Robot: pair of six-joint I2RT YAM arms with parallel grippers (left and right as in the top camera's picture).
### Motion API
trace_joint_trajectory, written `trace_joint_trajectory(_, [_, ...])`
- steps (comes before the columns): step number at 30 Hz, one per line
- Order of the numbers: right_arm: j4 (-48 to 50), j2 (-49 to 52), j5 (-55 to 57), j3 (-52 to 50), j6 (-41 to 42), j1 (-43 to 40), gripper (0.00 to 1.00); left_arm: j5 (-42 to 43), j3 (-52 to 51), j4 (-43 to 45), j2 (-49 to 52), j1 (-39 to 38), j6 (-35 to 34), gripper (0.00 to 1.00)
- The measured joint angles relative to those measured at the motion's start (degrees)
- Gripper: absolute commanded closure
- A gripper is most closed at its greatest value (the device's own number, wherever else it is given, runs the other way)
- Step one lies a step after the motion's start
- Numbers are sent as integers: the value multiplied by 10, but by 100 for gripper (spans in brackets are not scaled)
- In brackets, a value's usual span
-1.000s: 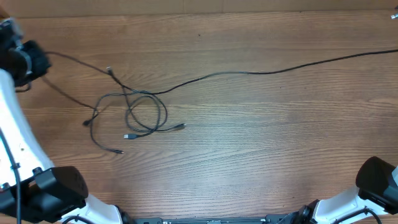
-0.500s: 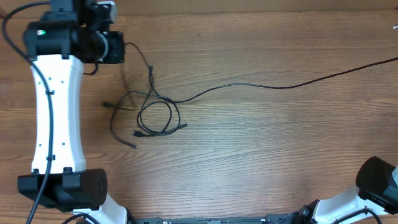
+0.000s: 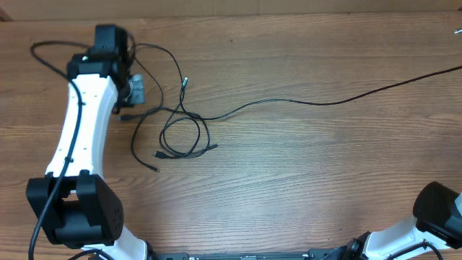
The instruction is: Untangle cables
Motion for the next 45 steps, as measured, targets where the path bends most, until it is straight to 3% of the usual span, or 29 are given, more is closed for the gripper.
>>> trace_joint_trajectory(2, [-4,0,-7,0,0,0,96,-1,-7,-5,0,20,-9,54])
trace_joint_trajectory(4, [-6,0,-12,0,0,0,96,1,-7,-9,0,35,-14,22])
trace_joint_trajectory(6, [-8,0,-16,0,0,0,96,14,-7,-16,0,41,-14,3])
trace_joint_trajectory(7, [-10,0,-19,0,0,0,96,29,-7,-19,0,40,-13,0])
trace_joint_trajectory(15, [30,0,-62,-1,-25,0,96,164,-7,-20,0,16,11,0])
trace_joint_trajectory(22, [57,19,-70,-1,-31,0,96,216,-7,-20,0,-49,23,0])
trace_joint_trajectory(31, [46,69,-72,-1,-32,0,96,184,-7,4,0,-164,39,0])
trace_joint_trajectory(40, [55,71,-72,-1,-36,0,96,128,-86,17,0,-166,39,0])
trace_joint_trajectory(45, [59,71,-72,-1,-44,0,75,123,-112,19,0,-166,38,0])
